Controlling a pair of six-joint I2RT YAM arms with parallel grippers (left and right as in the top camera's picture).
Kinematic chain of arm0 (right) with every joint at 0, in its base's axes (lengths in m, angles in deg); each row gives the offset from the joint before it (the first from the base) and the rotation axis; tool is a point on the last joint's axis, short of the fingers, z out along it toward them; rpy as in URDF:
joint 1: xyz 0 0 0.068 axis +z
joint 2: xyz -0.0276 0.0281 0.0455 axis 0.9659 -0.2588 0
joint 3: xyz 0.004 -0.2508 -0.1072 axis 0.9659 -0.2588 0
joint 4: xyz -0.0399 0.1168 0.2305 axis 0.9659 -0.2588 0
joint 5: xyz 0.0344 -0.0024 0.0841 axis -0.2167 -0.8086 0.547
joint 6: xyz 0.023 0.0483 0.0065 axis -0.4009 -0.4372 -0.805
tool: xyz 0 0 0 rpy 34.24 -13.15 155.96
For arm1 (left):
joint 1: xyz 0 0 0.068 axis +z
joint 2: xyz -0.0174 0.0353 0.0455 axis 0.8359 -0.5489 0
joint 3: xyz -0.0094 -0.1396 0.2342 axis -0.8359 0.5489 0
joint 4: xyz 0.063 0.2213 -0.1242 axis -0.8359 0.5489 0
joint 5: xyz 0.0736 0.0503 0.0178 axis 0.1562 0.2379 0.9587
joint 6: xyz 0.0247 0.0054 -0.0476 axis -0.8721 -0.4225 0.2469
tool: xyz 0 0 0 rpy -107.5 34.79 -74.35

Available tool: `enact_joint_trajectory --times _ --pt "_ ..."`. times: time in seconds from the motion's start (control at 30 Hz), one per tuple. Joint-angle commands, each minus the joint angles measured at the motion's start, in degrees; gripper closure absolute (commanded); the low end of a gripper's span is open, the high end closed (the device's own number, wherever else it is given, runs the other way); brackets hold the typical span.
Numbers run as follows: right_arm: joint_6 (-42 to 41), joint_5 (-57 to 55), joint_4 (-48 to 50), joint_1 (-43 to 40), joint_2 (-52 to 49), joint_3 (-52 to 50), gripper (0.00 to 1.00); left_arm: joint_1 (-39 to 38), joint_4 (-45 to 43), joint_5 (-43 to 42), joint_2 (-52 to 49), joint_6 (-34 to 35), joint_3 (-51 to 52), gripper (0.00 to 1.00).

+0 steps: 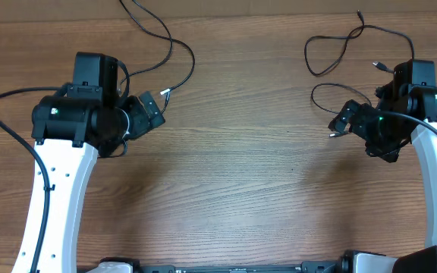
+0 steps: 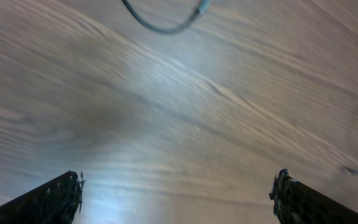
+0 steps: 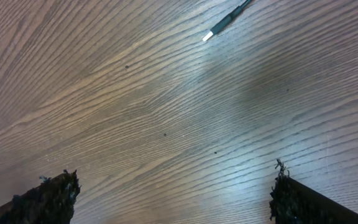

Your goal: Untangle cables

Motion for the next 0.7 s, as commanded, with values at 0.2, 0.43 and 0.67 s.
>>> enact_joint_trajectory --times 0.2,0.43,0.67 --pt "0.07 0.24 0.37 0.31 1.16 -0.37 0.00 0.31 -4.72 8.63 -9.60 -1.57 0.04 0.00" --pt "0.07 0.24 0.37 0.31 1.16 -0.37 0.00 5.38 -2.43 6.05 -15.61 -6.75 -7.39 0.00" --pt "0.07 0.24 0.37 0.31 1.16 -0.37 0.00 12.61 10.71 5.70 -20.87 -10.38 -29.88 0.00"
